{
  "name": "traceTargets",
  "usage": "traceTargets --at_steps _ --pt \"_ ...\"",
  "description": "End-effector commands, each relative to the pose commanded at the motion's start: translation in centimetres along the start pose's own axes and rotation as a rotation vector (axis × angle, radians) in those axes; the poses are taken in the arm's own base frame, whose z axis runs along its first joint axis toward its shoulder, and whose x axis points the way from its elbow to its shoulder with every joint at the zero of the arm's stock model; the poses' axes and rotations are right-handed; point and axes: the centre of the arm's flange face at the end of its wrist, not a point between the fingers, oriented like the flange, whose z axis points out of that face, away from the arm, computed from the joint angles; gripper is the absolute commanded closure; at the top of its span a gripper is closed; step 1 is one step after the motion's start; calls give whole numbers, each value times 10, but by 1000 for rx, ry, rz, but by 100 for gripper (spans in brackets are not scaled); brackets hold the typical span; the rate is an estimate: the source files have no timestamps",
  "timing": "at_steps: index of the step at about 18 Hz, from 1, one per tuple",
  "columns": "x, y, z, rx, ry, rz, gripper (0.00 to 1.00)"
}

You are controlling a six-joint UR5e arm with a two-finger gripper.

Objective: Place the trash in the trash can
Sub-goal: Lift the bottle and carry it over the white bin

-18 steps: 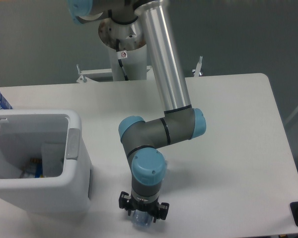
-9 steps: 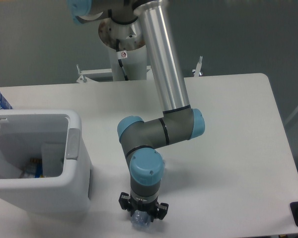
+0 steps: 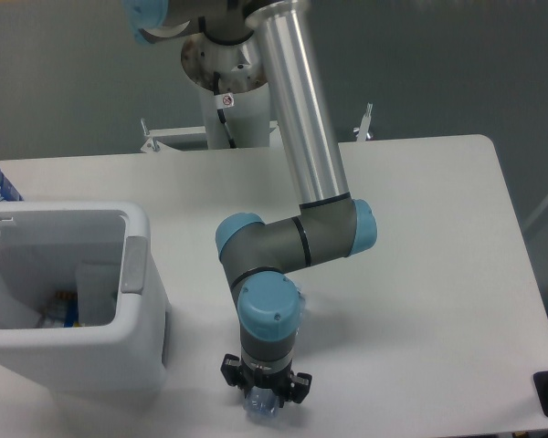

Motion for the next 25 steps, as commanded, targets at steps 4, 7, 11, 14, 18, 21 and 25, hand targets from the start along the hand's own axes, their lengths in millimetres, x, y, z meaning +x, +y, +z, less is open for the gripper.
traceTargets --at_steps 4,7,11,14,18,21,25 --pt "0 -3 -10 15 -5 4 42" --pt "-8 -9 -45 65 -30 -2 42" --pt "-44 -35 -137 285 7 -99 41" --pt "-73 -49 -219 463 23 -180 41" --pt "-91 -50 -294 605 37 -276 41" --pt "-79 -48 -335 684 49 -304 41" --pt "-50 -50 -371 728 79 -338 41"
